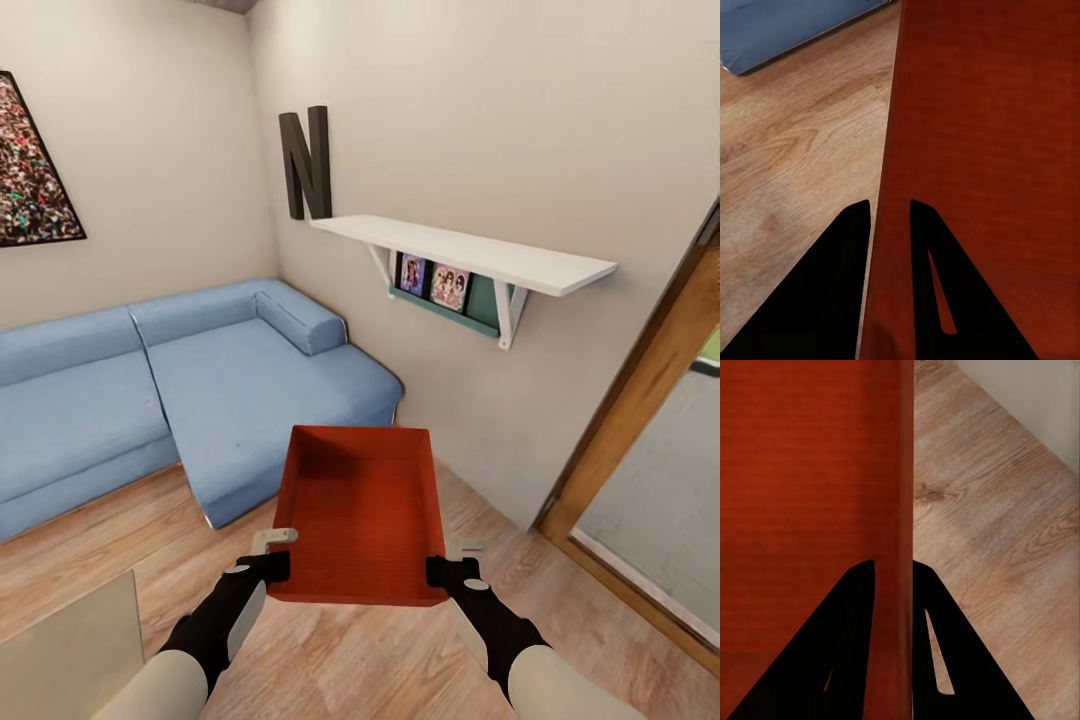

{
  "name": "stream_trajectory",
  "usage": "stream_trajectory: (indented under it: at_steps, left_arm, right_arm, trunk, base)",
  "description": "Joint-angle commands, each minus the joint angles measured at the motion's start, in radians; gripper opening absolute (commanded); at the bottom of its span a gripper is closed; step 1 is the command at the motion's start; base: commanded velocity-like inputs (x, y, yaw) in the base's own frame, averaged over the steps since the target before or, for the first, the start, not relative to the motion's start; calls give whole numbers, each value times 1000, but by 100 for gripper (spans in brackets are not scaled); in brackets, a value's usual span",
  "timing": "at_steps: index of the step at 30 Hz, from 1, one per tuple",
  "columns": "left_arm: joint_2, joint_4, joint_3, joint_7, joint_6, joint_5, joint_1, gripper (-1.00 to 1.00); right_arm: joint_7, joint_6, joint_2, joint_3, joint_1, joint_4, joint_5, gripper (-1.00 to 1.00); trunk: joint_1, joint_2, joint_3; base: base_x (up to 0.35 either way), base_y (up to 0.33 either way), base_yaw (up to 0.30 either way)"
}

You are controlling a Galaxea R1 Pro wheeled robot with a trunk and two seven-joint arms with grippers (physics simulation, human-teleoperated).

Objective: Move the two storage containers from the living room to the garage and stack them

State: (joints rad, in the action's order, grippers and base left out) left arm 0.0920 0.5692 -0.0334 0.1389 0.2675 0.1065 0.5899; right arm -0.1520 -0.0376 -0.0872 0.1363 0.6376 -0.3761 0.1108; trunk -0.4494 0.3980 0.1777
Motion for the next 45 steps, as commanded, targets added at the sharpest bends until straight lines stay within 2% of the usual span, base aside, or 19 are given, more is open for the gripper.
stream_trajectory:
  at_steps: [1,29,36,45]
  left_arm:
    - [-2,1,9,19,9,-9,1,-100]
    - [-1,0,9,19,7,-8,1,-100]
    - [-1,-8,7,20,-66,-7,1,-100]
    - [-1,-9,7,21,-77,-7,1,-100]
  right_arm:
    - [-12,-4,6,2,1,-4,-5,-100]
    - [-12,-4,6,2,1,-4,-5,-100]
    - [-12,-4,6,2,1,-4,-5,-100]
    - [-12,-4,6,2,1,-4,-5,-100]
  trunk:
    - [-1,2,0]
    - [-1,2,-45]
    - [-1,2,-56]
    - [-1,2,-70]
  base:
    - [0,0,0]
    - [0,0,0]
    - [0,0,0]
    - [0,0,0]
